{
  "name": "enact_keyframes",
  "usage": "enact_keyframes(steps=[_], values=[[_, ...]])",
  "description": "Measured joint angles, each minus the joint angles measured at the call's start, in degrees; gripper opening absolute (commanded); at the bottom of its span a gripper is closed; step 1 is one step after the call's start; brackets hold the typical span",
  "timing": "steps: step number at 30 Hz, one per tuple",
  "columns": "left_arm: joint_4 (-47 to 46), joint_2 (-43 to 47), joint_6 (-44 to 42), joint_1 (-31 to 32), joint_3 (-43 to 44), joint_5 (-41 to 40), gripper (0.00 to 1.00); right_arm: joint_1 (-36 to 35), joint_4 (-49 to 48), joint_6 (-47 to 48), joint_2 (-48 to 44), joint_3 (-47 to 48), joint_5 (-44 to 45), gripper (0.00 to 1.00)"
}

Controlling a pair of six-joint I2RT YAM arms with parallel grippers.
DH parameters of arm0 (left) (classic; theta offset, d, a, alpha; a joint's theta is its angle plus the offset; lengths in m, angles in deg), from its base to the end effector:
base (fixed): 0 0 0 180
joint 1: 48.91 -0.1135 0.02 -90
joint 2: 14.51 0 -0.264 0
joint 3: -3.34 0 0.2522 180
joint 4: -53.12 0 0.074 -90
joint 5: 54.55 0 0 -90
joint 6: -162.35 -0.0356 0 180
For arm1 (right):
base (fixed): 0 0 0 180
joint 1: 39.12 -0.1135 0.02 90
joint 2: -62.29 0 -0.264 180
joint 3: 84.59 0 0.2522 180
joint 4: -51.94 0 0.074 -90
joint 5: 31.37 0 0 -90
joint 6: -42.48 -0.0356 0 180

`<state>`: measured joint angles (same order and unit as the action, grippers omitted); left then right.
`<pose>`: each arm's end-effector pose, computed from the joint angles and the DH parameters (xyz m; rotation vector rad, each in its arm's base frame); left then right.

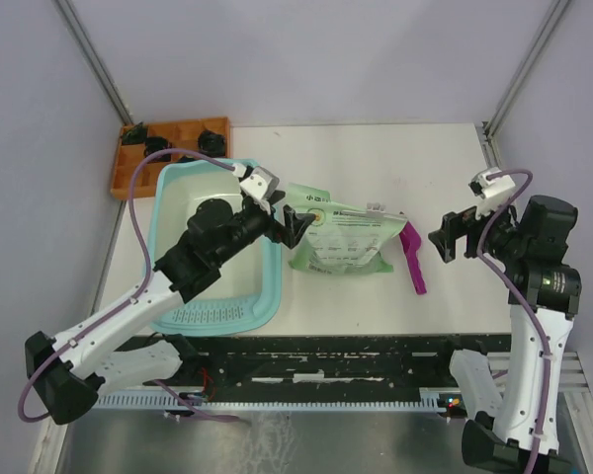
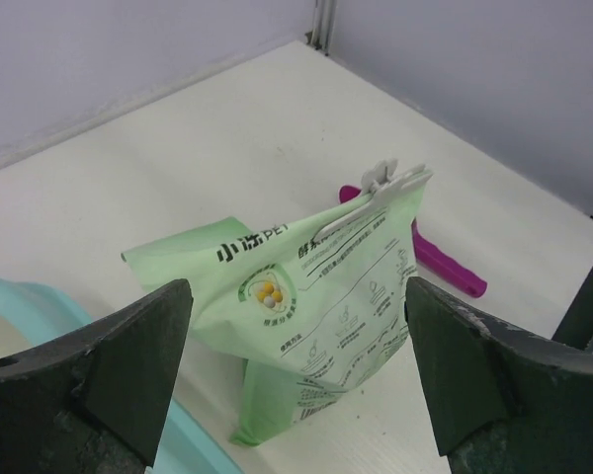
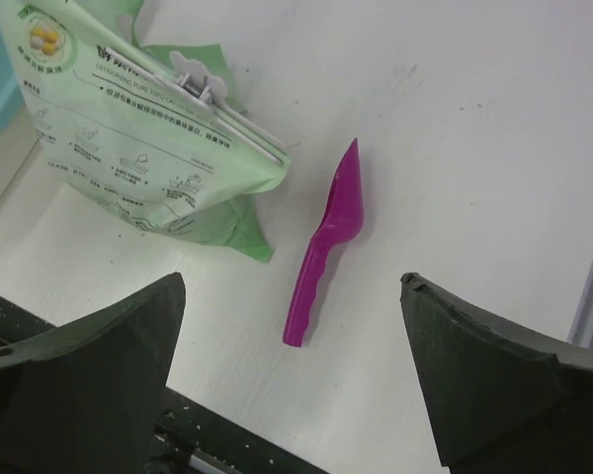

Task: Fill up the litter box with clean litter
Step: Remove the clamp from the cat litter bag.

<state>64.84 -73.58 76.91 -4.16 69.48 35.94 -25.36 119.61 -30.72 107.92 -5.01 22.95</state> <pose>0.1729 -0.1719 0.3621 0.5883 1.5887 -0.6582 0.1314 -0.0108 0.3859 -0.4024 2.0163 0.3435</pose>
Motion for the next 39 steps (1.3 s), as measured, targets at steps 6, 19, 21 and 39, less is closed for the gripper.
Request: enact_keyframes(steps=[6, 19, 21, 39], values=[[-3.72, 0.81, 0.61, 0.00, 0.13, 2.89, 0.81, 0.02, -0.11, 2.45, 0.04, 0.85, -1.66, 0.97], [5.46, -14.67, -7.02, 0.00, 10.99, 2.56, 0.79, 0.02, 9.33, 22.40, 10.23, 7.30, -3.93, 0.91], [7.41, -16.63, -9.55, 0.00, 13.18, 2.58, 0.80, 0.00, 12.07, 26.05, 12.00, 9.29, -3.67, 0.91], [22.73, -32.87, -29.00, -0.02, 30.84, 3.08, 0.82, -0.07, 30.05, 49.29, 29.77, 27.93, -8.81, 0.88]])
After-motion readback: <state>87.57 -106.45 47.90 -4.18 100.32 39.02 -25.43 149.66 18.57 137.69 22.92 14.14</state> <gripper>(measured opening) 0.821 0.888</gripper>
